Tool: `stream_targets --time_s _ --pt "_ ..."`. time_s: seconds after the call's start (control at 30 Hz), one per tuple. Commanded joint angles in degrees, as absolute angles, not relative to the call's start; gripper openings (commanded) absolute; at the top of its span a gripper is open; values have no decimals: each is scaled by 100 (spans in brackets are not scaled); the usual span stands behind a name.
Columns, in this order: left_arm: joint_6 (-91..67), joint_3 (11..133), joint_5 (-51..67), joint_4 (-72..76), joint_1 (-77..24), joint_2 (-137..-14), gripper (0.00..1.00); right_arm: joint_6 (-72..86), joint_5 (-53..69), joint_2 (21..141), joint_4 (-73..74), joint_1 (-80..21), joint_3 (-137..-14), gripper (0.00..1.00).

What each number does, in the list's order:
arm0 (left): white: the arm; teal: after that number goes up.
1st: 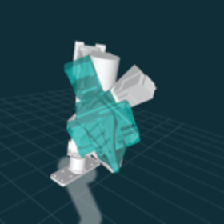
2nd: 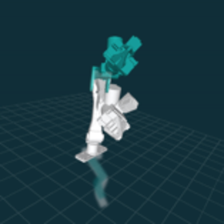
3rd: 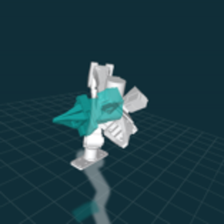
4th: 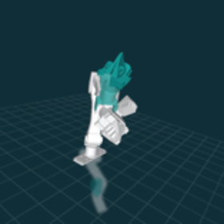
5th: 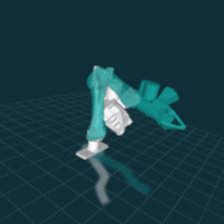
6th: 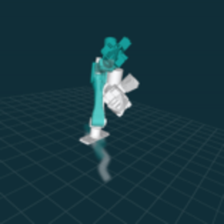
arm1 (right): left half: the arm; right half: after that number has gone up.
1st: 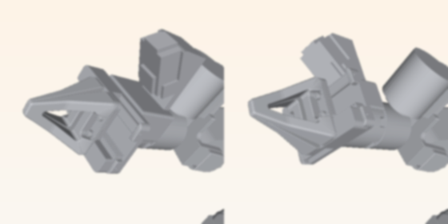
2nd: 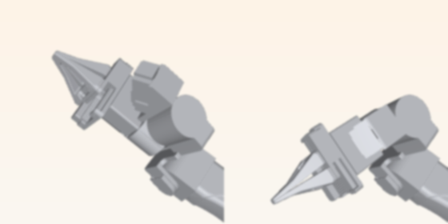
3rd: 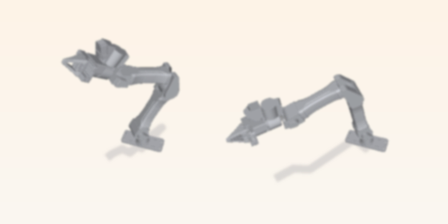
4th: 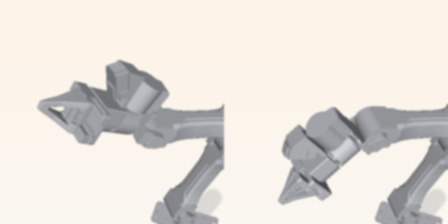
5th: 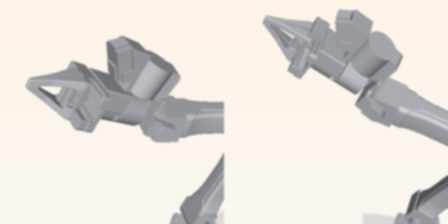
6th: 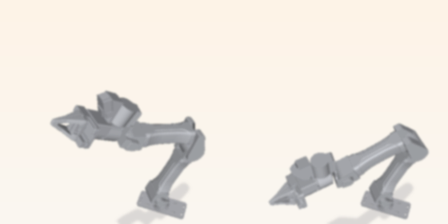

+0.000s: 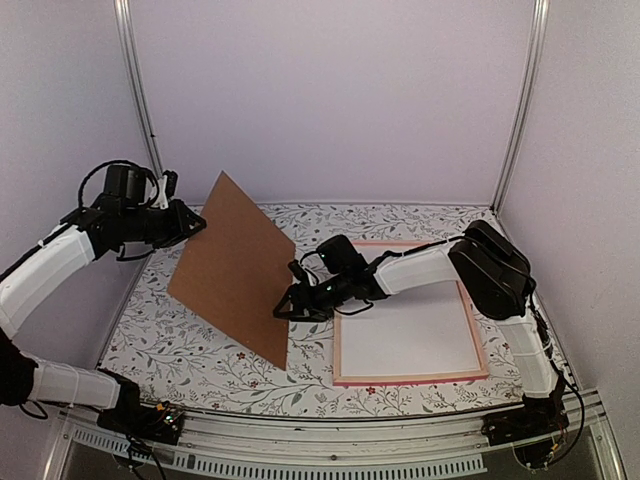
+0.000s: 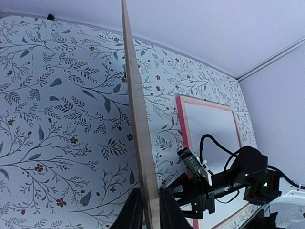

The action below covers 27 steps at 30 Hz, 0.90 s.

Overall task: Put the photo into the frame
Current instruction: Pick up the backboard from the center of the board, then pass from the left arm to the right

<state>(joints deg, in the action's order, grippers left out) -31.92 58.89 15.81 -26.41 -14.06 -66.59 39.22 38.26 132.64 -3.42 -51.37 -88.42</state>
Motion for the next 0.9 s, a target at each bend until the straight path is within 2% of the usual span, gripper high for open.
stream_targets --time_s 0.0,0.1,0.27,0.87 --pt "-3057 6137 1575 -2819 -1549 -6752 13 3842 3906 13152 -237 -5115 -8833 68" --pt "-3012 6289 1518 -2932 -1563 -6776 6 3803 3907 13012 -127 -5044 -8833 68" --pt "-2845 6658 1350 -3309 -1564 -6776 0 3635 3861 12751 217 -4930 -8787 69" --pt "-2575 7857 502 -4612 -1882 -6900 0 3288 3470 11876 872 -4554 -8446 69"
